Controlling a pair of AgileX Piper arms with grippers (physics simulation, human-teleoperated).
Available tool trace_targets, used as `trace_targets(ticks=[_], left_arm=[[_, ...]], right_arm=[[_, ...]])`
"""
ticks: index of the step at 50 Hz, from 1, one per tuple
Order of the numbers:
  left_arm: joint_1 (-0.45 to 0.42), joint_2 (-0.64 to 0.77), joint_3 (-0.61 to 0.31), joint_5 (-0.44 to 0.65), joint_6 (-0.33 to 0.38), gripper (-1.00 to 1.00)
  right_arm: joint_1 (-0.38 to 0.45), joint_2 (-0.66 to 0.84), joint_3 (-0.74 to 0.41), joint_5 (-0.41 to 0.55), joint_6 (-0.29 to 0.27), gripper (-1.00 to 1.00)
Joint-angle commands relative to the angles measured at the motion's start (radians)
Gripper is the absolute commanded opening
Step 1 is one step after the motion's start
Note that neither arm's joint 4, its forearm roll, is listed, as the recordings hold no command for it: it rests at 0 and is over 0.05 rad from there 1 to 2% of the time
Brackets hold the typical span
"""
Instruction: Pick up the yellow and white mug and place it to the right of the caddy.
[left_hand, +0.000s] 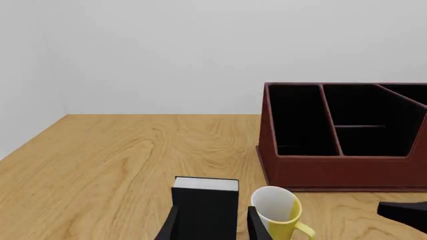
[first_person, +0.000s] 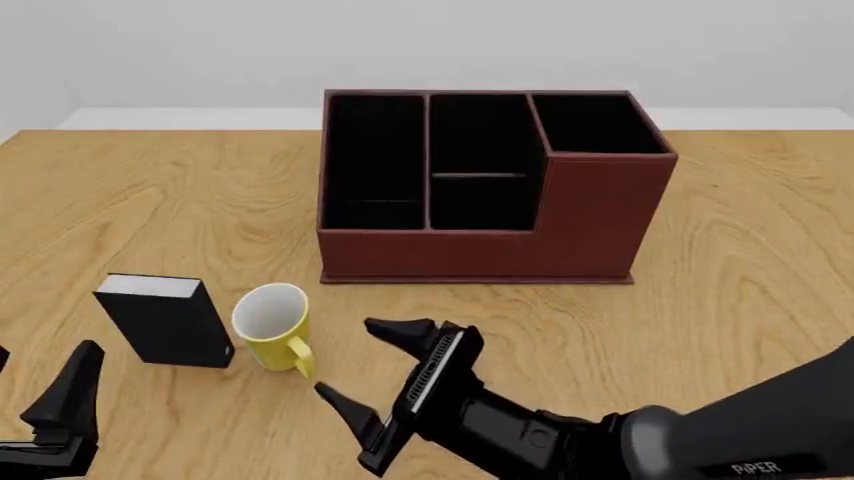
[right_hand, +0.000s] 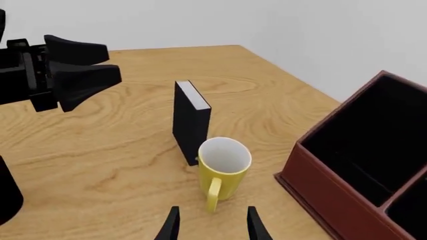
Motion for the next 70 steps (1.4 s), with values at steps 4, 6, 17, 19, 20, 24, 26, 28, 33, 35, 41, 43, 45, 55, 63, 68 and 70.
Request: trace_targets(ticks=[4,6,17,19,20,24,26,28,33,35,41,43,45,55,63,68,70], left_arm=[[0.0,0.0,0.0,0.0,0.0,1.0],[0.0,0.0,0.0,0.0,0.0,1.0],[0.0,0.0,0.0,0.0,0.0,1.0],[0.0,0.0,0.0,0.0,0.0,1.0],[0.0,0.0,0.0,0.0,0.0,1.0],[0.0,0.0,0.0,0.0,0.0,1.0],[0.0,0.0,0.0,0.0,0.0,1.0],[0.0,0.0,0.0,0.0,0.0,1.0],[0.0,0.0,0.0,0.0,0.0,1.0],[0.0,0.0,0.0,0.0,0.0,1.0],[0.0,0.0,0.0,0.0,0.0,1.0],[0.0,0.0,0.0,0.0,0.0,1.0],[0.0,0.0,0.0,0.0,0.0,1.0],[0.0,0.0,0.0,0.0,0.0,1.0],[0.0,0.0,0.0,0.0,0.0,1.0],[0.0,0.0,0.0,0.0,0.0,1.0],[0.0,0.0,0.0,0.0,0.0,1.0]], right_arm=[[0.018,0.059,-0.056,0.005,0.007,1.0],[0.016,0.062,-0.058,0.003,0.009,1.0],[0.019,0.083,-0.087,0.011,0.014,1.0],[0.019,0.09,-0.092,0.011,0.013,1.0],[0.019,0.09,-0.092,0.011,0.014,1.0],[0.019,0.103,-0.1,0.009,0.017,1.0],[0.019,0.118,-0.105,0.004,0.018,1.0],[0.017,0.12,-0.109,0.006,0.018,1.0],[0.017,0.133,-0.12,0.007,0.019,1.0],[0.016,0.135,-0.123,0.006,0.023,1.0],[0.015,0.149,-0.135,0.007,0.02,1.0],[0.015,0.154,-0.139,0.009,0.024,1.0],[0.015,0.16,-0.142,0.008,0.021,1.0],[0.013,0.18,-0.156,0.004,0.031,1.0],[0.011,0.2,-0.171,0.005,0.028,1.0],[0.011,0.211,-0.182,0.006,0.03,1.0],[0.01,0.217,-0.186,0.005,0.031,1.0]])
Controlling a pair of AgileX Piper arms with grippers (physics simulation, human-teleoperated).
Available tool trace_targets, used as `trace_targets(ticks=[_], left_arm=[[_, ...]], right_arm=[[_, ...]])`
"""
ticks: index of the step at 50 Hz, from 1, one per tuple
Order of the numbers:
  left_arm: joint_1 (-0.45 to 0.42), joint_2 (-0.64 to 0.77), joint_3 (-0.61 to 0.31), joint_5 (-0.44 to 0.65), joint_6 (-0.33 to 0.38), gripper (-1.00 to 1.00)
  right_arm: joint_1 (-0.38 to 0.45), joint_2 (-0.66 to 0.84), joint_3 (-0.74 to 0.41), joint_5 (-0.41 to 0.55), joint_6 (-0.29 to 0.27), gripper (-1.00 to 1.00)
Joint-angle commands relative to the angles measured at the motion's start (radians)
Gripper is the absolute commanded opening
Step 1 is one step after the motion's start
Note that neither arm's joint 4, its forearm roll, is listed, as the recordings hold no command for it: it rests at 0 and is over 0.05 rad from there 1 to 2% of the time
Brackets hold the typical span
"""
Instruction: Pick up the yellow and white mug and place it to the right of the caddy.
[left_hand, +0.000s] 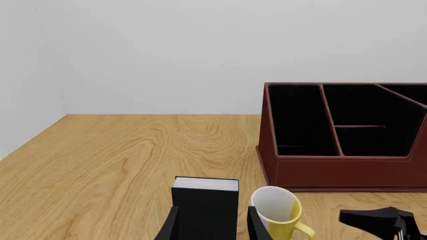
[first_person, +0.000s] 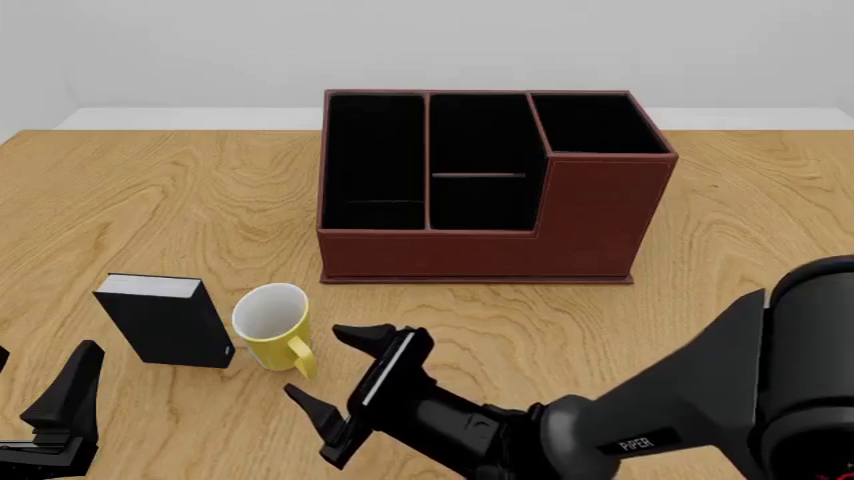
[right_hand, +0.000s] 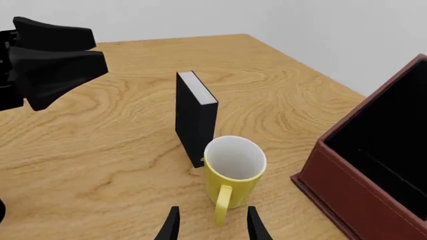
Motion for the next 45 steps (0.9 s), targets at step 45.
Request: trace_targets(ticks=[45], left_arm=[[0.0,0.0,0.0,0.0,0.0,1.0]], right_arm=[[-0.02,0.08,-0.082,0.009,0.018,1.0]])
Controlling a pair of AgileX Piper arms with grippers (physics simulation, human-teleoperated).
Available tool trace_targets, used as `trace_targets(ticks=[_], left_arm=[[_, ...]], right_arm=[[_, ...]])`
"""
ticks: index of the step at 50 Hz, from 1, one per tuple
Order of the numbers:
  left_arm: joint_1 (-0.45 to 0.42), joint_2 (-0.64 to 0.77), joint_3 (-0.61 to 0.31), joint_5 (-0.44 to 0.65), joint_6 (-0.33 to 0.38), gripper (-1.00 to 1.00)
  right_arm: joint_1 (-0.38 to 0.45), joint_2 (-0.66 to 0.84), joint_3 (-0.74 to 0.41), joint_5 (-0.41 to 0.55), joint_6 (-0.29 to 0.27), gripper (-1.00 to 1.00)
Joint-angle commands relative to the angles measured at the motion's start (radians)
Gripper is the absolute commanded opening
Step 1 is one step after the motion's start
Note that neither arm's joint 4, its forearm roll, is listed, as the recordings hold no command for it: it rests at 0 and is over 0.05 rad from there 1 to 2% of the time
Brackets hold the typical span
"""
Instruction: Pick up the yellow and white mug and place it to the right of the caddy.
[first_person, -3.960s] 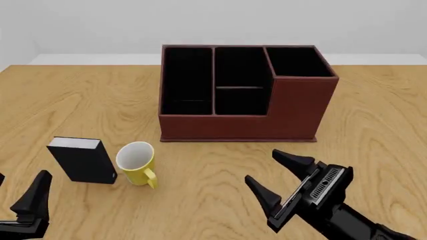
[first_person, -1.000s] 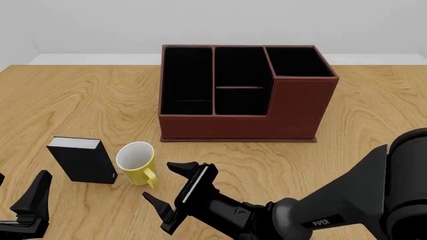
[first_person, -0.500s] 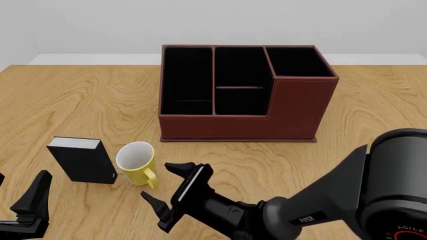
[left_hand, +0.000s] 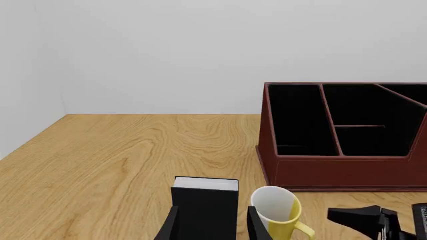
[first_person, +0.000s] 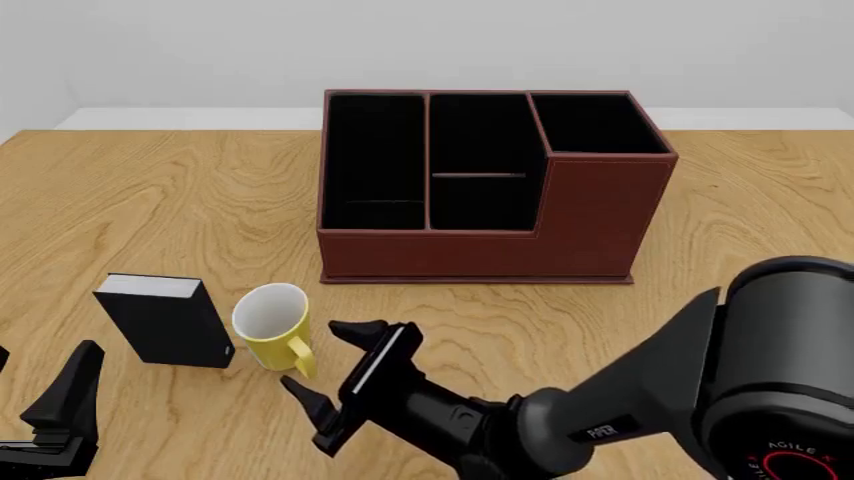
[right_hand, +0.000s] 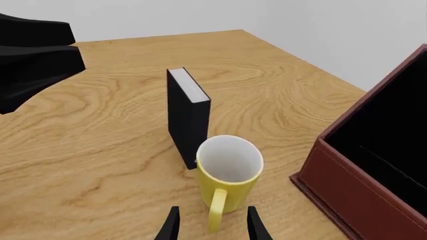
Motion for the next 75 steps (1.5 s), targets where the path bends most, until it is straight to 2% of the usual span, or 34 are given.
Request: trace_targets(ticks=[1,55,56,75], left_arm=[[0.0,0.0,0.0,0.0,0.0,1.0],[0.0,0.0,0.0,0.0,0.0,1.0],[0.0,0.0,0.0,0.0,0.0,1.0],[0.0,0.0,0.0,0.0,0.0,1.0]], right_arm=[[-0.003,0.012,-0.014,0.002,0.003,1.0],[-0.015,0.1,-0.097,0.007,0.032,1.0],[-0.016,0.099,-0.097,0.007,0.031,-1.0],[-0.019,0.103,-0.093,0.003,0.033,-1.0]])
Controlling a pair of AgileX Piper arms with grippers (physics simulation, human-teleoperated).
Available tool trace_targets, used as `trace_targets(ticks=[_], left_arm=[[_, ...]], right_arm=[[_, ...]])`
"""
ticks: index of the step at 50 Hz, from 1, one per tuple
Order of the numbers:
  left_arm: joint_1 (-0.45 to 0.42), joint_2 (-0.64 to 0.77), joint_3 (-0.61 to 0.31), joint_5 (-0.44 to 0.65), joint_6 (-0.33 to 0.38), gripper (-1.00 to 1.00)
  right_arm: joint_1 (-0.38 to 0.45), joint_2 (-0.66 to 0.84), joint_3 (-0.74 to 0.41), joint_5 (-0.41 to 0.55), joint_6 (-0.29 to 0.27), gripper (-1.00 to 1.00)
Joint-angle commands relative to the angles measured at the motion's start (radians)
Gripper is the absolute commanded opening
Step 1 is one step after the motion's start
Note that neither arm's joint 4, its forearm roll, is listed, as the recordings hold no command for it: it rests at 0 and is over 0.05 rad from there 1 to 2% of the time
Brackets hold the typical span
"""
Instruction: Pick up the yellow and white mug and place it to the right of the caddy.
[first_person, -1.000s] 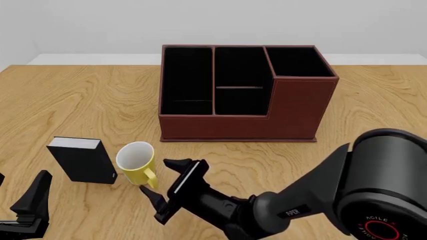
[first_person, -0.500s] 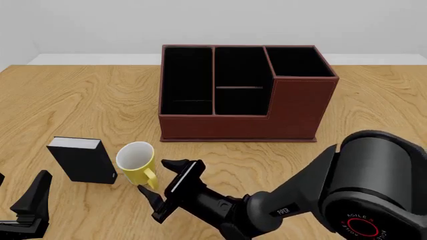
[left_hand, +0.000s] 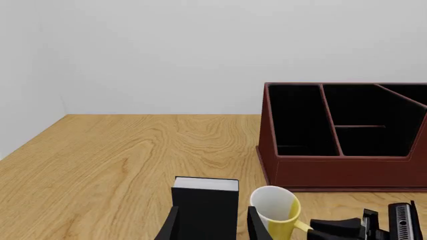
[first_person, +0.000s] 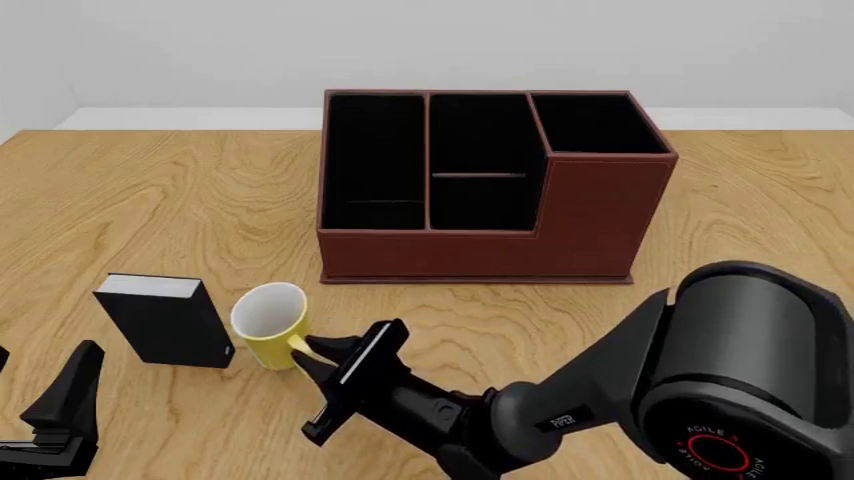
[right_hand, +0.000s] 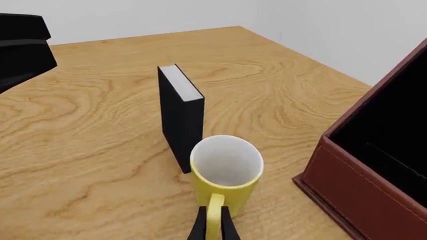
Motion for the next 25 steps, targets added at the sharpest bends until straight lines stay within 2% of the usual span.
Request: trace_targets(ticks=[1,25], left_arm=[[0.0,0.0,0.0,0.0,0.0,1.0],[0.0,0.0,0.0,0.0,0.0,1.0]], right_arm=[[-0.005,0.012,0.002,-0.002,0.006,-1.0],[-0.008,-0.021,0.031,-0.01,-0.016,-1.0]])
